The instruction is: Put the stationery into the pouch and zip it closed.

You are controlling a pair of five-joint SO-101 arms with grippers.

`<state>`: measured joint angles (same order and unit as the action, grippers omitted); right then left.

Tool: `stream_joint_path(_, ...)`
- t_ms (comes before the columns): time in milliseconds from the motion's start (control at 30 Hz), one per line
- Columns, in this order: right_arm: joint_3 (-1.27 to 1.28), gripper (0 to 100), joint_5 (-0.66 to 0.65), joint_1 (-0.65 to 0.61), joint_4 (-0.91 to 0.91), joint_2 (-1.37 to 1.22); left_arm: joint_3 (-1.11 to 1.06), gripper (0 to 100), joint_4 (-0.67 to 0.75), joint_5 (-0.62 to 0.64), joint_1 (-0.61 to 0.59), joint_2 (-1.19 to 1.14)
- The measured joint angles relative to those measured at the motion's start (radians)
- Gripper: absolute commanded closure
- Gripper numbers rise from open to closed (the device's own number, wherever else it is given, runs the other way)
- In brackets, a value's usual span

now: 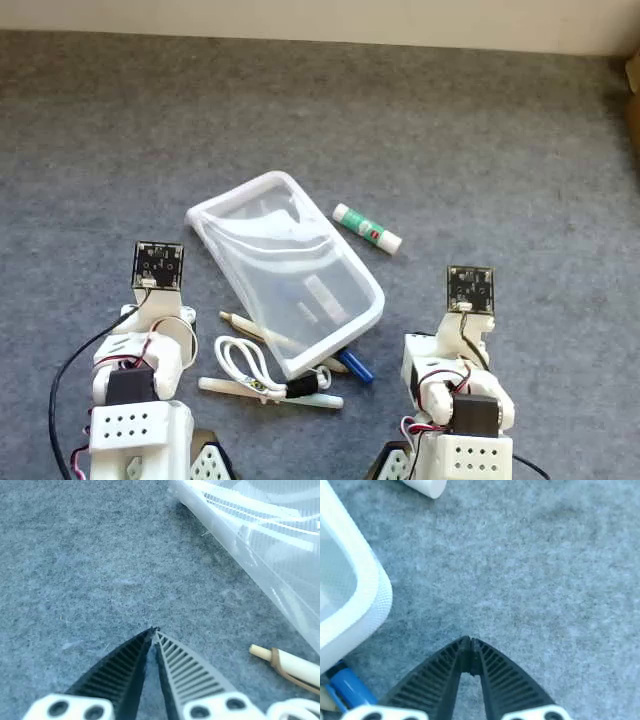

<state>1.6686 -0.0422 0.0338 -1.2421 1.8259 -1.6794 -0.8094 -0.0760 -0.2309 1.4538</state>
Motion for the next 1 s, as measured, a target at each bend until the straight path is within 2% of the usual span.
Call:
stream_joint_path(867, 0.0, 99.3, 0.0, 0.0, 0.0, 0.0, 0.0, 99, 0.0, 0.0, 0.0, 0.0)
stream_joint_path(1000, 0.0, 99.3, 0.0, 0.0, 0.0, 0.0, 0.0, 99, -0.005, 0.0, 0.034, 0.0)
